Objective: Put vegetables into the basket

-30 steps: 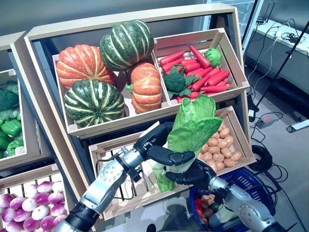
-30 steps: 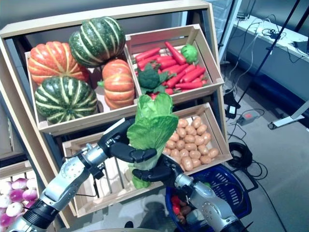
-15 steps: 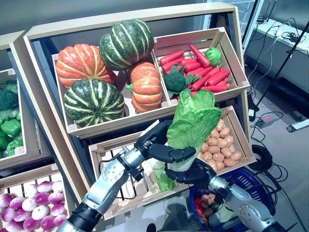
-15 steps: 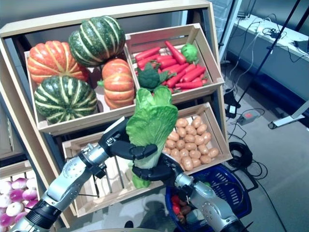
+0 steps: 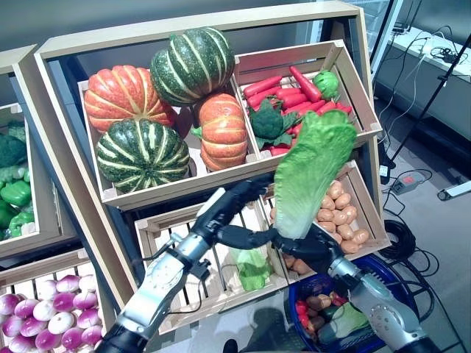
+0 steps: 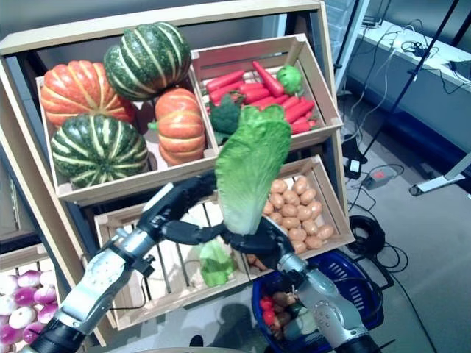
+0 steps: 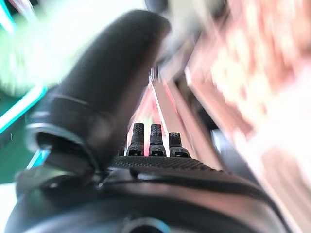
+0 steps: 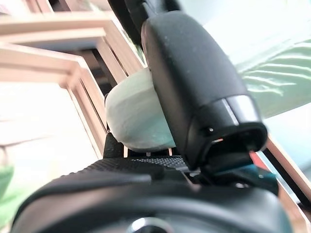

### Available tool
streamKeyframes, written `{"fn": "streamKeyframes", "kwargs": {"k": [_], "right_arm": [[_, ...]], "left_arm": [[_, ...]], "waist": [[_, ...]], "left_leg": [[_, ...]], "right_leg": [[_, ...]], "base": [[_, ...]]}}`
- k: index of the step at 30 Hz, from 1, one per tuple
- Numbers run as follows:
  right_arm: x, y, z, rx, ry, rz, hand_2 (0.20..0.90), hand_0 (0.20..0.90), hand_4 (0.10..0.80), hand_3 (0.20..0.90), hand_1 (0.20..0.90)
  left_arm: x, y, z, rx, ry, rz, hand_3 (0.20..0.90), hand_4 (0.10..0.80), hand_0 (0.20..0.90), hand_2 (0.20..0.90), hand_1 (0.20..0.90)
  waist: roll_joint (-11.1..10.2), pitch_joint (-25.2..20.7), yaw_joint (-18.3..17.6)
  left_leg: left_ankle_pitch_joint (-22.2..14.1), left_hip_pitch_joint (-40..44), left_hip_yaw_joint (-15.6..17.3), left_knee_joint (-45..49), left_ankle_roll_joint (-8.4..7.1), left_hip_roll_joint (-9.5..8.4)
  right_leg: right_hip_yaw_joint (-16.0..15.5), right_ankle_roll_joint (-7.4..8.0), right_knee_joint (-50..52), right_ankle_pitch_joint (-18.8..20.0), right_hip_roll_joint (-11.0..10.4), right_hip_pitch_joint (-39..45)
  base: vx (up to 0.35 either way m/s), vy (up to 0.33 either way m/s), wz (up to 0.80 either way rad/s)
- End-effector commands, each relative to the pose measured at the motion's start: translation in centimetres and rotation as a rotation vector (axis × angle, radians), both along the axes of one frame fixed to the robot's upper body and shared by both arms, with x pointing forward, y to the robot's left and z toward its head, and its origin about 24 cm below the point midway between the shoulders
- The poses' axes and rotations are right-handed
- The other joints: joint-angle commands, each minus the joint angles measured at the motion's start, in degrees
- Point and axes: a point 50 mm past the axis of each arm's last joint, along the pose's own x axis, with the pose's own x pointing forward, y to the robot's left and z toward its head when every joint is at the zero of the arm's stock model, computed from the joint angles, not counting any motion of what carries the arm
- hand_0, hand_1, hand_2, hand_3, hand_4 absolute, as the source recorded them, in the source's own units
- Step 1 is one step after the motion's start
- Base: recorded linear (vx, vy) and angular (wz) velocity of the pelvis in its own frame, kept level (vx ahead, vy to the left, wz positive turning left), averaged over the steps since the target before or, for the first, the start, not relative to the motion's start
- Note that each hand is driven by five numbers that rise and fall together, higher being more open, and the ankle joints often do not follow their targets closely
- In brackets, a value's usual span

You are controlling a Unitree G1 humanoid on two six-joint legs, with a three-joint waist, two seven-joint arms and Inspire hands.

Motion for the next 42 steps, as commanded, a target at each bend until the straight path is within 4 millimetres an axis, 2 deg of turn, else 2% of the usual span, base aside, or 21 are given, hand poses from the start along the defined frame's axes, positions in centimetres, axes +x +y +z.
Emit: {"fn": "streamKeyframes", "kwargs": {"k": [1,5,9,12,15,17,20,23,27,29,31,32,38,42], "right_arm": [[1.8,-0.9,5.9,0.070,-0.339,-0.149,0.300,0.300,0.400,0.300,0.300],[1.1,-4.3,4.7,-0.116,-0.272,-0.350,0.300,0.300,0.400,0.300,0.300],[0.9,-7.5,4.4,-0.321,-0.249,-0.510,0.300,0.300,0.400,0.300,0.300],[1.4,-9.4,4.3,-0.318,-0.225,-0.641,0.300,0.300,0.400,0.300,0.300],[2.7,-10.5,5.1,-0.175,-0.247,-0.807,0.300,0.300,0.400,0.300,0.300],[3.6,-10.9,5.8,-0.092,-0.272,-0.898,0.300,0.300,0.400,0.300,0.300],[4.3,-11.6,6.9,0.037,-0.314,-1.014,0.300,0.300,0.400,0.300,0.300],[4.6,-12.5,7.4,0.097,-0.350,-1.082,0.300,0.300,0.400,0.300,0.300],[4.7,-13.9,7.9,0.210,-0.394,-1.177,0.300,0.300,0.400,0.300,0.300],[4.7,-14.5,8.0,0.331,-0.419,-1.222,0.300,0.300,0.400,0.300,0.300],[4.9,-15.1,7.9,0.531,-0.429,-1.271,0.300,0.300,0.400,0.300,0.300],[4.9,-15.1,7.9,0.543,-0.430,-1.272,0.300,0.300,0.400,0.300,0.300],[7.6,-14.1,7.3,0.866,-0.382,-1.208,0.300,0.300,0.400,0.300,0.300],[9.0,-13.1,7.1,1.036,-0.359,-1.162,0.300,0.300,0.400,0.300,0.300]], "left_arm": [[0.5,3.0,6.3,0.093,-0.419,0.177,0.900,0.800,0.900,0.900,0.900],[-0.4,5.9,7.1,0.294,-0.530,0.406,0.900,0.800,0.900,0.900,0.900],[-0.7,7.7,7.7,0.377,-0.574,0.534,0.900,0.800,0.900,0.900,0.900],[-0.5,8.4,8.4,0.368,-0.615,0.613,0.900,0.800,0.900,0.900,0.900],[0.5,7.9,9.2,0.305,-0.695,0.671,0.900,0.800,0.900,0.900,0.900],[1.4,7.3,9.7,0.270,-0.735,0.690,0.900,0.800,0.900,0.900,0.900],[2.2,6.4,10.0,0.226,-0.771,0.706,0.900,0.800,0.900,0.900,0.900],[2.4,5.9,10.2,0.214,-0.792,0.705,0.900,0.800,0.900,0.900,0.900],[2.8,5.6,10.9,0.174,-0.838,0.698,0.900,0.800,0.900,0.900,0.900],[3.0,5.1,11.2,0.175,-0.870,0.689,0.900,0.800,0.900,0.900,0.900],[3.7,4.2,11.8,0.164,-0.887,0.680,0.900,0.800,0.900,0.900,0.900],[3.7,4.1,11.8,0.162,-0.888,0.678,0.900,0.800,0.900,0.900,0.900],[4.8,2.5,12.5,0.136,-0.908,0.658,0.900,0.800,0.900,0.900,0.900],[5.1,1.8,13.0,0.117,-0.936,0.648,0.900,0.800,0.900,0.900,0.900]], "waist": [[-3.13,-1.57,0.78],[-3.15,-0.23,0.13],[-2.90,1.94,-0.68],[-2.78,5.05,-1.17],[-2.64,10.50,-1.46],[-2.29,13.93,-1.33],[-1.81,19.15,-1.02],[-1.51,22.01,-0.55],[-1.14,24.00,-0.05],[-1.05,24.81,0.13],[-0.51,25.83,0.24],[-0.45,25.83,0.26],[1.25,26.69,0.84],[1.94,26.69,1.22]], "left_leg": [[-3.16,0.30,0.45,0.09,1.05,-1.56],[-2.99,-0.96,0.29,0.09,0.63,-1.33],[-2.36,-3.51,0.50,0.09,0.14,-0.93],[-1.59,-6.12,0.38,0.09,-0.12,-0.64],[0.04,-9.83,0.01,0.09,-0.21,-0.35],[1.31,-12.29,-0.13,0.64,-0.47,-0.25],[1.65,-19.39,-0.35,7.60,-1.19,-0.55],[1.03,-25.89,-0.45,13.75,-1.70,-1.16],[-0.15,-31.94,-0.08,18.61,-1.28,-2.11],[-1.13,-34.19,-0.05,20.79,-0.90,-2.94],[-1.68,-37.58,-0.48,23.55,-0.43,-3.97],[-1.30,-37.98,-0.52,23.57,-0.36,-4.04],[-2.29,-42.35,-0.83,26.23,0.26,-5.80],[-1.69,-43.84,-0.97,25.42,0.53,-6.52]], "right_leg": [[0.10,-2.17,0.12,2.59,-0.06,-0.55],[0.36,-2.53,0.12,2.28,0.56,-1.85],[1.00,-2.60,0.12,2.58,1.15,-4.79],[1.60,-2.87,0.12,3.04,1.84,-7.35],[1.84,-3.51,1.44,3.64,2.86,-10.83],[1.75,-4.02,5.05,2.65,3.37,-14.08],[1.51,-4.70,12.16,1.15,3.55,-20.41],[1.08,-4.94,16.48,0.16,2.93,-25.11],[0.83,-5.04,20.55,-0.81,2.09,-30.30],[0.99,-5.03,22.75,-1.46,1.84,-32.71],[1.43,-4.82,25.48,-1.62,1.08,-36.60],[1.42,-4.85,25.51,-1.29,1.04,-37.00],[2.29,-4.55,28.03,-1.63,-0.02,-42.07],[2.59,-4.80,27.30,-1.12,0.52,-43.77]], "base": [[-0.022,-0.052,0.01],[-0.040,-0.070,0.03],[-0.147,-0.056,0.00],[-0.233,-0.056,-0.08],[-0.321,-0.081,-0.10],[-0.286,-0.064,-0.13],[-0.240,-0.042,-0.05],[-0.164,-0.024,0.02],[-0.144,-0.011,0.02],[-0.133,0.014,0.07],[-0.153,0.031,0.07],[-0.104,0.027,0.10],[-0.065,0.023,0.05],[-0.051,-0.014,-0.03]]}}
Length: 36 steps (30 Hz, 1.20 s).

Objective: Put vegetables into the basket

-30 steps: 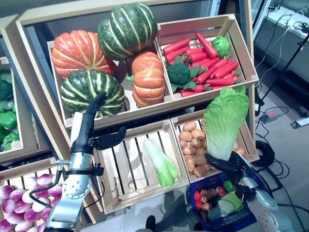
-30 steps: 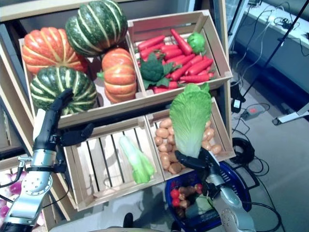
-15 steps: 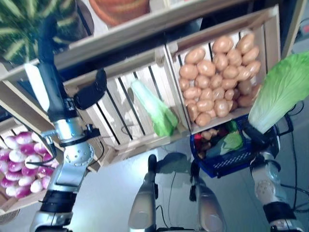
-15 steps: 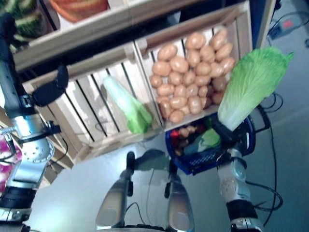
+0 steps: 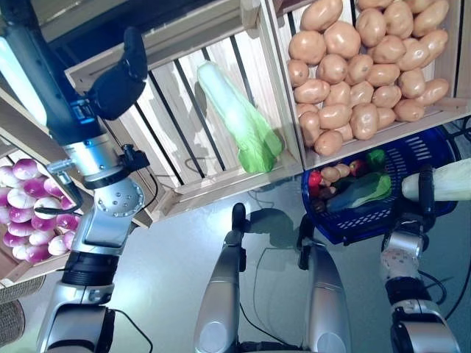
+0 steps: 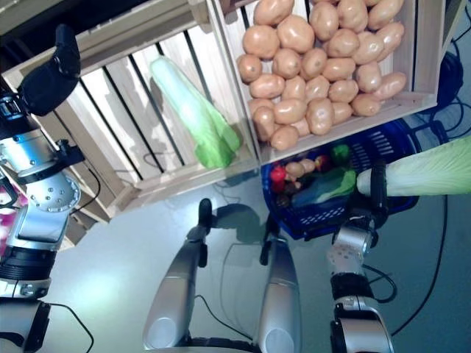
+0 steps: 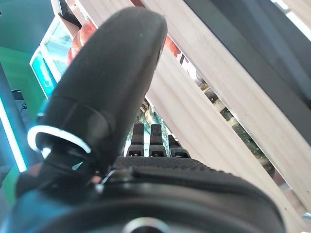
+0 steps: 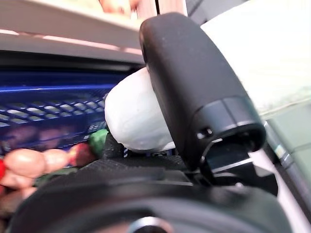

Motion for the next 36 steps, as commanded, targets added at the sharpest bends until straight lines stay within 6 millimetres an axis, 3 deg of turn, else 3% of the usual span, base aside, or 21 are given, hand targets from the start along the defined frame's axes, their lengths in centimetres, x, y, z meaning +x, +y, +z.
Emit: {"fn": "streamKeyframes", "kwargs": {"k": [1,12,16,24,25,26,27,36], "right_arm": [[0.7,-1.7,4.1,-0.017,-0.267,-0.088,0.300,0.300,0.400,0.300,0.300],[4.2,0.1,4.8,0.085,-0.216,0.044,0.300,0.300,0.400,0.300,0.300],[5.2,0.4,4.8,0.121,-0.085,0.121,0.300,0.300,0.400,0.300,0.300],[5.5,-0.7,4.5,0.343,0.102,0.087,0.300,0.300,0.400,0.300,0.300],[5.5,-0.8,4.5,0.359,0.136,0.098,0.321,0.321,0.414,0.321,0.321],[5.4,-1.0,4.7,0.374,0.158,0.097,0.495,0.495,0.530,0.495,0.495],[5.3,-1.2,4.7,0.391,0.185,0.087,0.900,0.900,0.800,0.900,0.900],[4.4,-2.4,4.3,0.472,0.293,0.030,0.900,0.900,0.800,0.900,0.900]], "left_arm": [[1.2,-2.5,-4.2,0.056,0.202,-0.081,0.900,0.800,0.900,0.900,0.900],[2.2,-4.2,-3.9,0.047,0.189,-0.125,0.900,0.800,0.900,0.900,0.900],[2.4,-4.9,-3.0,0.064,0.150,-0.151,0.900,0.800,0.900,0.900,0.900],[2.5,-5.9,-2.2,0.123,0.121,-0.156,0.900,0.800,0.900,0.900,0.900],[2.5,-5.9,-2.1,0.130,0.122,-0.153,0.900,0.800,0.900,0.900,0.900],[2.5,-5.8,-1.9,0.133,0.123,-0.150,0.900,0.800,0.900,0.900,0.900],[2.6,-5.8,-1.8,0.140,0.124,-0.146,0.900,0.800,0.900,0.900,0.900],[2.5,-5.3,-1.1,0.285,0.144,-0.097,0.900,0.800,0.900,0.900,0.900]], "waist": [[0.37,0.95,-0.82],[2.47,0.95,0.00],[3.10,0.95,0.08],[3.61,0.95,0.72],[3.70,0.95,0.76],[3.71,0.95,0.80],[3.68,0.95,0.86],[3.72,0.95,0.67]], "left_leg": [[-2.07,-4.81,-0.34,4.36,1.77,-4.61],[-1.31,-9.10,-0.11,4.60,1.87,-5.47],[-0.27,-10.93,0.09,4.18,1.76,-5.52],[0.29,-13.08,-0.53,3.67,2.12,-6.09],[0.30,-13.21,-0.63,3.82,2.19,-6.21],[0.32,-13.25,-0.66,3.86,2.21,-6.27],[0.35,-13.24,-0.80,3.83,2.21,-6.34],[-0.25,-11.84,-0.63,3.87,2.31,-6.20]], "right_leg": [[-2.08,-2.03,-6.31,4.82,3.06,2.18],[-1.43,-2.72,-5.97,5.45,3.72,-2.48],[-1.24,-2.92,-6.09,6.38,4.17,-4.67],[-1.49,-2.97,-6.38,7.43,4.47,-7.19],[-1.53,-2.97,-6.14,7.48,4.47,-7.41],[-1.58,-2.98,-6.10,7.55,4.49,-7.48],[-1.66,-2.95,-6.10,7.67,4.49,-7.51],[-1.90,-2.88,-5.99,7.40,4.81,-6.32]], "base": [[-0.052,0.004,-0.02],[-0.002,0.010,0.02],[0.006,0.004,0.04],[0.019,-0.049,0.07],[0.010,-0.023,0.05],[0.009,-0.032,0.02],[0.006,-0.035,0.01],[0.002,-0.008,0.00]]}}
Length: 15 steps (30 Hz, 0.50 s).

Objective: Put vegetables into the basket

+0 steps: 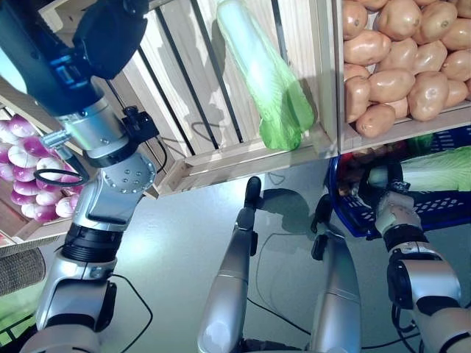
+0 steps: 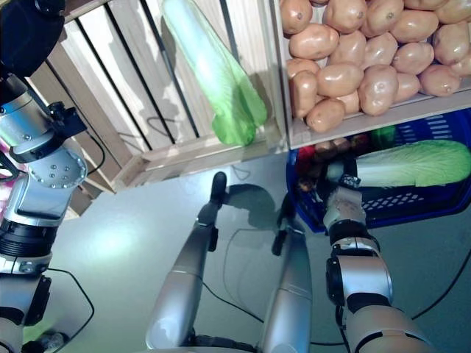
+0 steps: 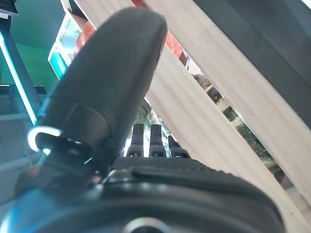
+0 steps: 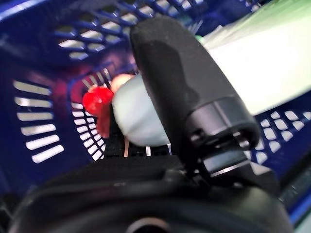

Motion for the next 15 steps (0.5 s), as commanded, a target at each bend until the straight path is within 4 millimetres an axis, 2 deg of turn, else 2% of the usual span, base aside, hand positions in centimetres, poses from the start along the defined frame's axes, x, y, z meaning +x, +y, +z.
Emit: {"fn": "streamKeyframes", "kwargs": {"k": [1,5,9,11,15], "right_arm": [[-1.2,-3.6,1.7,0.007,0.012,-0.113,0.900,0.900,0.800,0.900,0.900],[-1.8,-4.8,1.8,-0.040,0.034,-0.152,0.900,0.900,0.800,0.900,0.900],[-2.1,-6.2,3.1,-0.159,0.041,-0.159,0.900,0.900,0.800,0.900,0.900],[-2.2,-6.4,3.4,-0.230,0.068,-0.140,0.900,0.900,0.800,0.900,0.900],[-2.4,-6.7,3.3,-0.316,0.074,-0.111,0.900,0.900,0.800,0.900,0.900]], "left_arm": [[3.3,-2.6,-5.4,0.282,0.399,-0.003,0.900,0.800,0.900,0.900,0.900],[3.3,-2.7,-4.3,0.497,0.390,0.119,0.900,0.800,0.900,0.900,0.900],[3.5,-1.9,-2.8,0.682,0.416,0.281,0.900,0.800,0.900,0.900,0.900],[3.5,-1.7,-2.4,0.800,0.415,0.376,0.900,0.800,0.900,0.900,0.900],[3.6,-2.4,-0.3,0.984,0.386,0.550,0.900,0.800,0.900,0.900,0.900]], "waist": [[2.58,0.83,-3.33],[3.19,0.83,-3.61],[3.86,0.83,-4.05],[4.00,0.83,-4.45],[3.84,0.83,-5.25]], "left_leg": [[-1.92,-1.08,2.37,3.10,3.07,-4.94],[-1.69,0.85,2.86,2.16,2.90,-4.74],[-0.73,2.31,3.83,0.68,2.71,-4.30],[-1.29,3.34,4.25,0.79,2.48,-4.13],[-1.56,3.62,4.80,1.23,2.43,-3.85]], "right_leg": [[-2.45,-2.70,-8.98,7.49,4.65,4.68],[-2.58,-2.69,-9.98,7.76,4.50,6.43],[-2.44,-2.82,-11.33,8.40,4.39,7.72],[-2.19,-2.87,-11.07,7.78,4.44,8.65],[-2.44,-2.93,-10.89,7.44,4.09,9.16]], "base": [[0.000,0.000,0.00],[0.013,0.021,0.01],[0.016,0.078,0.00],[0.025,0.088,-0.03],[0.018,0.033,0.01]]}}
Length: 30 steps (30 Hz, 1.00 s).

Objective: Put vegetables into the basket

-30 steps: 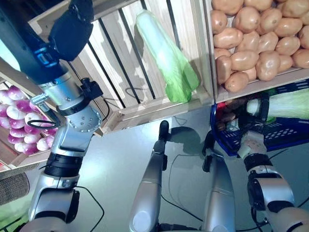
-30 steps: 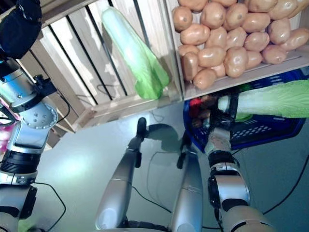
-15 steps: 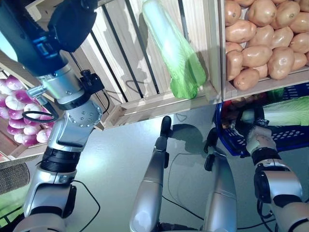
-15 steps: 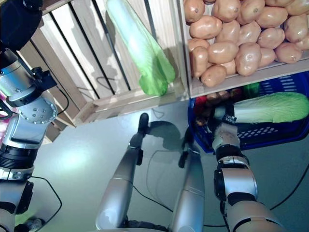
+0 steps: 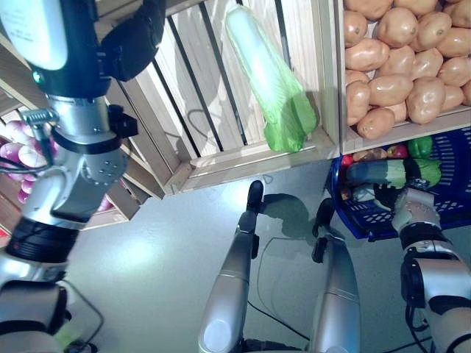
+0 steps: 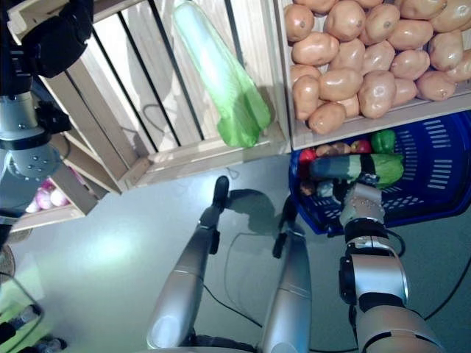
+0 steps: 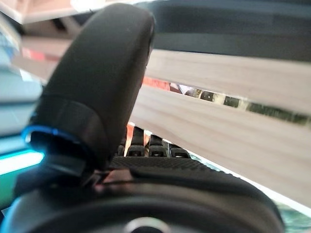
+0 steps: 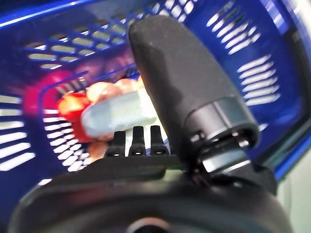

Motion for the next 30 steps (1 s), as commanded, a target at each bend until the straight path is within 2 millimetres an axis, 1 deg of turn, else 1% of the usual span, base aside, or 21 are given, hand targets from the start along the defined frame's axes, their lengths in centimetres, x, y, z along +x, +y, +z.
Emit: {"fn": "streamKeyframes", "kwargs": {"k": [1,2,4,5,7,9,11,13,17,18,20,23,27,30], "right_arm": [[-1.2,-2.9,1.7,-0.175,0.003,-0.028,0.900,0.900,0.800,0.900,0.900],[-1.2,-2.6,1.4,-0.244,0.024,0.019,0.900,0.900,0.800,0.900,0.900],[-1.4,-2.3,0.5,-0.301,0.041,0.048,0.900,0.900,0.800,0.900,0.900],[-1.5,-1.9,0.1,-0.321,0.043,0.074,0.900,0.900,0.800,0.900,0.900],[-1.8,-1.5,-0.7,-0.334,0.031,0.095,0.900,0.900,0.800,0.900,0.900],[-2.4,-1.0,-2.0,-0.349,0.003,0.120,0.900,0.900,0.800,0.900,0.900],[-2.7,-0.6,-2.6,-0.376,-0.002,0.138,0.900,0.900,0.800,0.900,0.900],[-3.3,-0.5,-3.5,-0.419,0.006,0.156,0.900,0.900,0.800,0.900,0.900],[-3.5,-0.1,-3.6,-0.530,0.009,0.201,0.900,0.900,0.800,0.900,0.900],[-3.6,-0.1,-3.3,-0.592,0.018,0.214,0.900,0.900,0.800,0.900,0.900],[-3.6,0.4,-3.1,-0.684,0.030,0.245,0.900,0.900,0.800,0.900,0.900],[-3.8,1.1,-3.1,-0.750,0.033,0.282,0.900,0.900,0.800,0.900,0.900],[-4.1,1.3,-3.2,-0.829,0.040,0.298,0.900,0.900,0.800,0.900,0.900],[-4.1,1.4,-3.0,-0.871,0.043,0.306,0.900,0.900,0.800,0.900,0.900]], "left_arm": [[2.6,-3.6,-2.6,0.387,0.295,0.150,0.900,0.800,0.900,0.900,0.900],[2.7,-4.0,-1.2,0.442,0.265,0.241,0.900,0.800,0.900,0.900,0.900],[3.0,-4.3,-0.5,0.479,0.271,0.275,0.900,0.800,0.900,0.900,0.900],[3.1,-4.6,-0.3,0.524,0.288,0.302,0.900,0.800,0.900,0.900,0.900],[3.3,-5.0,-0.3,0.571,0.315,0.318,0.900,0.800,0.900,0.900,0.900],[3.6,-5.4,-0.5,0.606,0.371,0.339,0.900,0.800,0.900,0.900,0.900],[4.1,-5.3,-0.9,0.587,0.409,0.310,0.900,0.800,0.900,0.900,0.900],[4.5,-5.2,-1.2,0.614,0.425,0.318,0.900,0.800,0.900,0.900,0.900],[5.2,-5.5,-1.6,0.660,0.458,0.302,0.900,0.800,0.900,0.900,0.900],[5.3,-5.5,-1.8,0.678,0.475,0.294,0.900,0.800,0.900,0.900,0.900],[5.5,-5.5,-2.2,0.710,0.512,0.296,0.900,0.800,0.900,0.900,0.900],[5.7,-5.6,-2.9,0.748,0.565,0.287,0.900,0.800,0.900,0.900,0.900],[5.7,-6.0,-4.1,0.818,0.675,0.273,0.900,0.800,0.900,0.900,0.900],[6.0,-6.2,-4.5,0.778,0.761,0.256,0.900,0.800,0.900,0.900,0.900]], "waist": [[3.52,0.81,-5.48],[3.18,0.81,-6.13],[2.64,0.81,-6.57],[2.34,0.81,-6.87],[1.82,0.81,-7.31],[1.18,0.81,-7.88],[0.91,0.81,-8.41],[0.81,0.81,-9.08],[0.41,0.81,-9.76],[0.32,0.81,-9.99],[0.11,0.81,-10.44],[-0.06,0.81,-11.02],[-0.18,0.81,-11.70],[-0.24,0.81,-11.84]], "left_leg": [[-1.84,0.46,4.14,2.49,2.15,-2.84],[-1.45,0.14,4.32,2.56,2.20,-2.70],[-1.35,0.08,4.59,2.45,2.16,-2.38],[-1.30,0.24,4.81,2.19,2.18,-2.28],[-1.09,0.47,5.10,1.60,2.14,-2.08],[-1.15,0.99,5.33,0.98,2.21,-1.91],[-1.14,1.06,5.76,0.93,2.13,-1.62],[-1.15,0.79,5.95,1.23,2.05,-1.42],[-1.75,0.68,6.47,1.92,1.90,-0.99],[-1.82,0.70,6.60,2.04,1.85,-0.90],[-1.77,0.49,6.89,2.15,1.74,-0.68],[-1.74,0.36,7.47,2.06,1.68,-0.32],[-2.01,0.31,8.07,2.32,1.72,0.10],[-2.18,0.18,8.23,2.56,1.75,0.16]], "right_leg": [[-4.38,-3.72,-8.94,6.20,4.35,6.08],[-4.48,-3.78,-9.28,6.81,4.38,5.89],[-4.67,-3.72,-9.62,7.08,4.32,5.93],[-4.77,-3.64,-10.04,7.25,4.30,6.08],[-4.76,-3.55,-10.86,7.72,4.35,6.31],[-4.78,-3.36,-11.35,7.72,4.54,6.78],[-4.80,-3.32,-11.30,7.66,4.51,6.82],[-4.48,-3.31,-10.90,7.50,4.57,6.47],[-4.25,-3.22,-10.37,6.87,4.33,6.32],[-4.21,-3.21,-10.35,6.82,4.27,6.35],[-4.01,-3.26,-10.37,6.78,4.25,6.17],[-3.74,-3.31,-10.44,6.78,4.24,5.93],[-3.38,-3.48,-10.19,6.47,4.29,5.75],[-3.31,-3.49,-10.12,6.37,4.21,5.70]], "base": [[0.017,-0.001,0.08],[-0.007,0.001,0.10],[0.000,0.000,0.06],[0.009,-0.003,-0.04],[0.004,-0.006,-0.06],[-0.001,0.001,0.03],[0.000,0.000,0.00],[-0.003,0.035,-0.09],[0.012,0.019,0.00],[0.011,0.027,0.04],[0.011,0.041,0.05],[0.011,0.049,-0.01],[0.012,0.046,-0.06],[0.008,0.024,0.28]]}}
